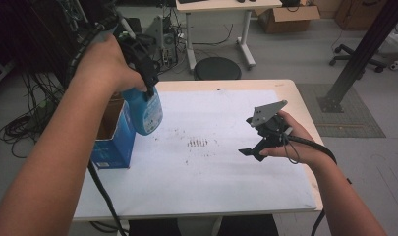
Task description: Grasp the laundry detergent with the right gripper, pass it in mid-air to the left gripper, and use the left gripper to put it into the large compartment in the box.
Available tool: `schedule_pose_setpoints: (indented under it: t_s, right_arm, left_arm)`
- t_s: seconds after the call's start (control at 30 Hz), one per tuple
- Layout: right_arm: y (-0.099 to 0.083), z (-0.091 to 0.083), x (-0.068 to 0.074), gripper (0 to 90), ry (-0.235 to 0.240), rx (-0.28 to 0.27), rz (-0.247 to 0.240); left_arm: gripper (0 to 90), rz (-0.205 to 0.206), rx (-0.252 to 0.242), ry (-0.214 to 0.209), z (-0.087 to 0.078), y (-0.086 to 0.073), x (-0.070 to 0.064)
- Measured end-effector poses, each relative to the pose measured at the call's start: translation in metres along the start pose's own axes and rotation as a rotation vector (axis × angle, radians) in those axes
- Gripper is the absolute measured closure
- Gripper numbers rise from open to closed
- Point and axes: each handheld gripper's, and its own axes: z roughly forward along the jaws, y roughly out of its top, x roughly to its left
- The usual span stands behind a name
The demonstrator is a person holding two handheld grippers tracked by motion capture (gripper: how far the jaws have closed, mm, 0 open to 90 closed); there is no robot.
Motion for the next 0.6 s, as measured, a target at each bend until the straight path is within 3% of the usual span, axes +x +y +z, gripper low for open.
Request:
schedule_pose_setpoints:
  t_s: [0.37,0.47,0.6]
  right_arm:
    - [0.003,-0.011,-0.012,1.5,-0.008,0.029,0.004]
    - [0.001,-0.013,-0.014,1.5,-0.008,0.04,0.007]
    - [-0.003,-0.015,-0.017,1.5,-0.013,0.047,0.015]
  left_arm:
    - [38.2,-0.308,-0.014,-0.048,-0.025,-0.012,0.06]
    - [38.2,-0.39,-0.007,-0.04,-0.026,-0.019,0.077]
    - [38.2,-0.465,0.005,-0.016,-0.025,-0.028,0.097]
